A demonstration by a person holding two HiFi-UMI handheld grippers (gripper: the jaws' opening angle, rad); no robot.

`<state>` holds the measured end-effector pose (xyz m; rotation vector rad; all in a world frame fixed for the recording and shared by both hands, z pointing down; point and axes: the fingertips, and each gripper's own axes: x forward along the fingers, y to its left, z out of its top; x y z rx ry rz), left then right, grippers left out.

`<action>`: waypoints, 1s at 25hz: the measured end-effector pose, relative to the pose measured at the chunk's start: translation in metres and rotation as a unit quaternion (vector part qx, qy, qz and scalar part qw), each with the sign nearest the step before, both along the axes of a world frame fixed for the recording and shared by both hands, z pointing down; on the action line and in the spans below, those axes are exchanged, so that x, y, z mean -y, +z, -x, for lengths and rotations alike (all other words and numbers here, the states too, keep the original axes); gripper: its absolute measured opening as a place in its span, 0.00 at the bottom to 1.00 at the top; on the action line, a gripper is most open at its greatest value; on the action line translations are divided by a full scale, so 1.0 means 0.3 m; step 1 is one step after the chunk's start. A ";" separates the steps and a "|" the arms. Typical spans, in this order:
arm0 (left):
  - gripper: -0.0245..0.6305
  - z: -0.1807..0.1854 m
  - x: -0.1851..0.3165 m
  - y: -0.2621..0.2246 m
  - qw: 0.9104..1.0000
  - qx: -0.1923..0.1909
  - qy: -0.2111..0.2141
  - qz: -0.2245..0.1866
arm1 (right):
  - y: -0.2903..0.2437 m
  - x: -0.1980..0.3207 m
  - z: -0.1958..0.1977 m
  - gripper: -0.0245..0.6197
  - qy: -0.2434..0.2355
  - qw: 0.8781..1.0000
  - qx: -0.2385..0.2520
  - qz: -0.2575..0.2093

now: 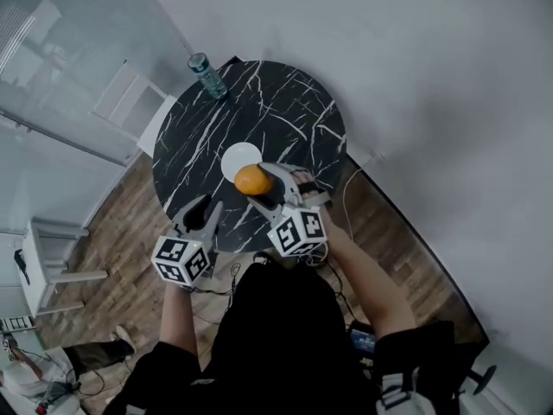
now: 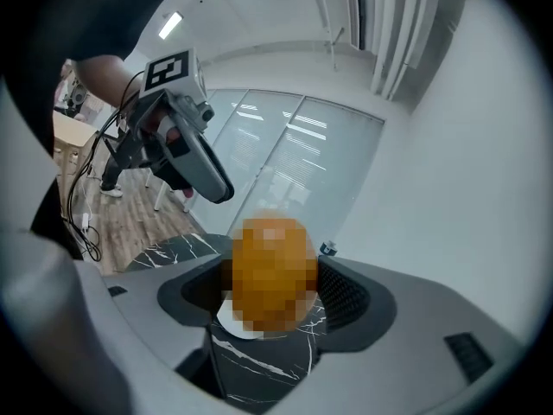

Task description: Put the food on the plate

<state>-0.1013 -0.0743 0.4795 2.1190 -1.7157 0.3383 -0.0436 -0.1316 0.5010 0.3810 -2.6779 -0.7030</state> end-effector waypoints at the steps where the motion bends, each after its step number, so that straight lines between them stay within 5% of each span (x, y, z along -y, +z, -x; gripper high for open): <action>1: 0.26 -0.016 0.012 0.016 1.000 -0.017 0.016 0.009 | 0.019 0.001 0.010 0.52 -0.004 1.000 -0.003 -0.001; 5: 0.40 -0.038 0.072 0.046 0.995 -0.080 0.051 0.025 | 0.065 -0.007 0.053 0.52 -0.025 1.000 -0.011 -0.003; 14: 0.44 -0.033 0.157 0.072 0.982 -0.165 0.081 0.028 | 0.106 -0.004 0.131 0.52 -0.048 0.998 -0.030 -0.035; 25: 0.41 0.104 0.238 0.144 0.979 -0.168 0.106 0.048 | 0.139 0.036 0.296 0.52 -0.049 0.997 -0.050 -0.043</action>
